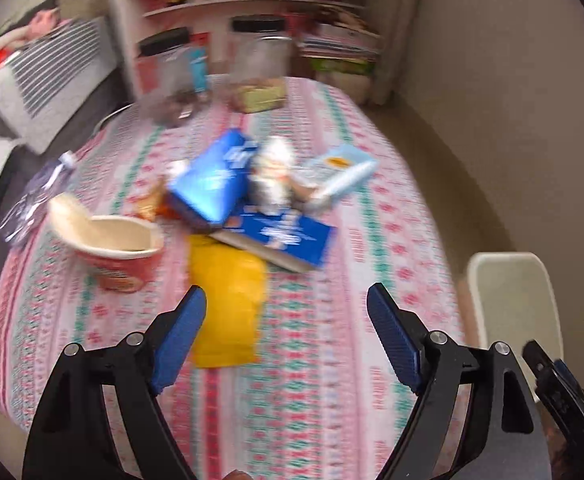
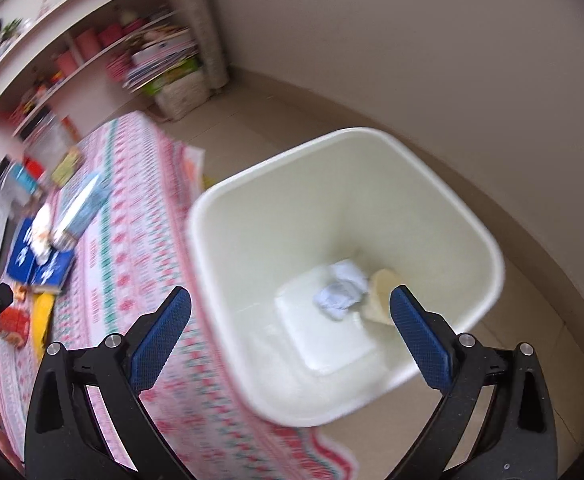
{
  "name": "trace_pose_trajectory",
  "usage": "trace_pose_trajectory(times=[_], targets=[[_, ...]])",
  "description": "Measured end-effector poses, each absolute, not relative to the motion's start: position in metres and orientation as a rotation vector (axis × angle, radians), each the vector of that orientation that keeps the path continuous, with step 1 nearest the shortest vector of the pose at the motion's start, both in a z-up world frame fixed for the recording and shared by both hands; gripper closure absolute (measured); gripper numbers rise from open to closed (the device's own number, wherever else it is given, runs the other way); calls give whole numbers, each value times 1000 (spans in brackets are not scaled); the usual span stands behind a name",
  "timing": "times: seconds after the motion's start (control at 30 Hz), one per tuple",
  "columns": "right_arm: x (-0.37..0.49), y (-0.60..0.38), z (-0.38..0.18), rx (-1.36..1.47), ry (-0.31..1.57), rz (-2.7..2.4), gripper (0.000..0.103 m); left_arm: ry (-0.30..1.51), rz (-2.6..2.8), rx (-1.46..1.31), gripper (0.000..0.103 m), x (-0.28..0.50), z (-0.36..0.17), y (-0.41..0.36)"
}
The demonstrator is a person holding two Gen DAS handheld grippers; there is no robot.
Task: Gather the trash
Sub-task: 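Grasp the red noodle cup rim with the left gripper and lift it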
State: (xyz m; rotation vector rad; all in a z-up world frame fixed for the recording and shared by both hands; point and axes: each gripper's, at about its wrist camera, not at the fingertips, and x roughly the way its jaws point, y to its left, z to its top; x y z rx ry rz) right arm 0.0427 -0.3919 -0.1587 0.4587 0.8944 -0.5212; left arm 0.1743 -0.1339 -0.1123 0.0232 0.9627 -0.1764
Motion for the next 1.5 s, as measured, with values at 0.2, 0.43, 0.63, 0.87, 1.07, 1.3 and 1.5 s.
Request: trace_pose_trajectory(times=[0.2,0.43,0.63,0.87,1.07,1.3,1.5], targets=[[76,-345,-154,393,924,-433,7,979,22,-96,22,202,-119,-60],[102,-301,-146,341,934,-366,7,980,139,-198,22,229,-125,0],[111,-273,-148,302,954,-334,7,997,147,-294,22,247,-125,19],[115,-257,-150,273,975,-322,7,1033,126,-404,22,260,-125,27],[119,-251,-152,267,986,-326,7,1112,163,-459,21,271,-134,25],[138,-237,-157,244,1005,-299,7,1191,102,-441,65,271,-156,28],[169,-209,-169,255,1044,-237,7,1127,19,-398,73,254,-152,55]])
